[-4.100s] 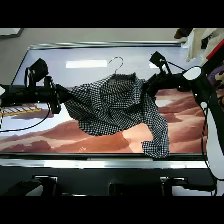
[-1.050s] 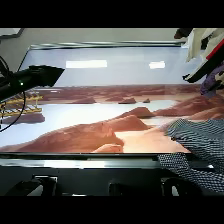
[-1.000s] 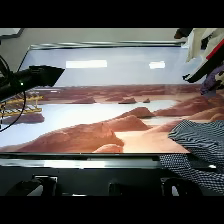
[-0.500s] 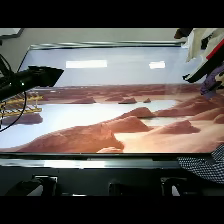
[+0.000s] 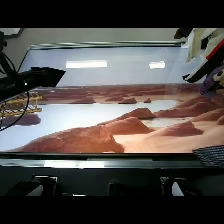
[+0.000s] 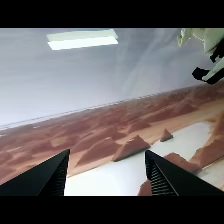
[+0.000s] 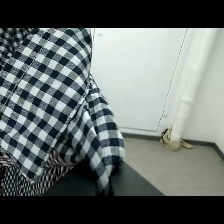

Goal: Fold the clothes and pants, and hang the long-sleeved shirts on hangers.

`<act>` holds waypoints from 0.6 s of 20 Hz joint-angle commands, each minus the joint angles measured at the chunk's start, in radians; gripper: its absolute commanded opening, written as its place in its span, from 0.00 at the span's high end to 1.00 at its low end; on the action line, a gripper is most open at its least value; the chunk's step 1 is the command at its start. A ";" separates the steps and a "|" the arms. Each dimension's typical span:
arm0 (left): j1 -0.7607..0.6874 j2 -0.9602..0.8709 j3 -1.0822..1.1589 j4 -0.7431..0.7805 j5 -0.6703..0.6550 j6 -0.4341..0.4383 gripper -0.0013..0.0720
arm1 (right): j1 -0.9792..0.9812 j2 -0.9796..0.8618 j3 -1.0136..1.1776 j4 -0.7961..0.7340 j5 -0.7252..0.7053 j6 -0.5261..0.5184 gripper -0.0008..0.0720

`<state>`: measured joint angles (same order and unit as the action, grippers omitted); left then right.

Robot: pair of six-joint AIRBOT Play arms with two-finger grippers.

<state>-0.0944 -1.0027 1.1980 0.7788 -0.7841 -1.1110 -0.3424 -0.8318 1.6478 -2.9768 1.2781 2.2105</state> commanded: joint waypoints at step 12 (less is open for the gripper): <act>0.000 -0.018 0.000 0.000 0.000 -0.001 0.22 | -0.317 -0.150 0.088 0.166 -0.126 0.070 0.96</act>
<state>-0.0944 -1.0195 1.1980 0.7784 -0.7837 -1.1114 -0.5938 -0.9722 1.7332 -2.8826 1.1679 2.2768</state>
